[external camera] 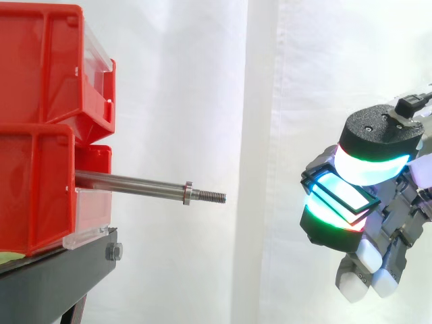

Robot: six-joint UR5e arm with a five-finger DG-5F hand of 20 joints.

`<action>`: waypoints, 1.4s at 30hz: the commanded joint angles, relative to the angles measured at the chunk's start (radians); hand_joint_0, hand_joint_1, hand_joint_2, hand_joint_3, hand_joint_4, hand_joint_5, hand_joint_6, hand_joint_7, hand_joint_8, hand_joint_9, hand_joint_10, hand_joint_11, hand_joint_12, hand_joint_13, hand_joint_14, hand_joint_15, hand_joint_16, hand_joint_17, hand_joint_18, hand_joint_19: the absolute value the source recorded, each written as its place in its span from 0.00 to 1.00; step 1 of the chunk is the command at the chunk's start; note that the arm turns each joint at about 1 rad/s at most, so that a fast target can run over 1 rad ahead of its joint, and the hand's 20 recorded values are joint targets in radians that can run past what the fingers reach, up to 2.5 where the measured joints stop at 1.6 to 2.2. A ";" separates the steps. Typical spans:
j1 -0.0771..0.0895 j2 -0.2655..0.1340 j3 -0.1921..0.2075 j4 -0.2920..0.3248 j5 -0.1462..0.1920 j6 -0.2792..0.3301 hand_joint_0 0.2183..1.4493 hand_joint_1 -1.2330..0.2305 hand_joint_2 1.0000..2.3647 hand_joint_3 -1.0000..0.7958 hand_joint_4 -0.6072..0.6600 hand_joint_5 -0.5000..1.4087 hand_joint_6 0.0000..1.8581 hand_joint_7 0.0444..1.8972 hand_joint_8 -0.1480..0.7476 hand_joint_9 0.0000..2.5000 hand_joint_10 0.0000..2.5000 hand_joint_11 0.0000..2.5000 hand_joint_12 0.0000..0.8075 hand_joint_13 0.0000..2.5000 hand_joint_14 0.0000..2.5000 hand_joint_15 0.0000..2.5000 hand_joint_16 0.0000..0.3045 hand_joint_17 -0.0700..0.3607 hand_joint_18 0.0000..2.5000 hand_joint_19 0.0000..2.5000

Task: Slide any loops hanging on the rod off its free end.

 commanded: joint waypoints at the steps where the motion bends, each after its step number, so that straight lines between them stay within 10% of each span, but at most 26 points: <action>1: 0.000 0.001 0.000 0.000 0.000 0.000 0.33 0.33 0.00 0.32 0.53 0.20 0.50 0.48 0.47 0.34 0.01 0.27 0.45 0.26 0.01 0.13 0.16 0.42 0.27 0.14; 15: 0.002 -0.001 0.000 0.000 0.000 0.005 0.28 0.42 0.01 0.37 0.49 0.21 0.49 0.50 0.45 0.37 0.01 0.24 0.46 0.27 0.01 0.14 0.17 0.43 0.27 0.16; 22: 0.002 0.001 0.001 0.000 0.000 0.010 0.31 0.29 0.01 0.55 0.45 0.21 0.51 0.52 0.51 0.37 0.01 0.26 0.50 0.28 0.01 0.13 0.19 0.47 0.31 0.12; 31: 0.005 -0.001 0.001 0.000 0.000 0.022 0.29 0.41 0.00 0.30 0.51 0.22 0.48 0.55 0.42 0.40 0.01 0.24 0.44 0.27 0.01 0.13 0.16 0.42 0.28 0.15; 42: 0.009 0.001 0.003 0.000 0.000 0.023 0.32 0.26 0.01 0.56 0.42 0.21 0.50 0.53 0.49 0.39 0.01 0.25 0.50 0.29 0.01 0.13 0.19 0.47 0.33 0.12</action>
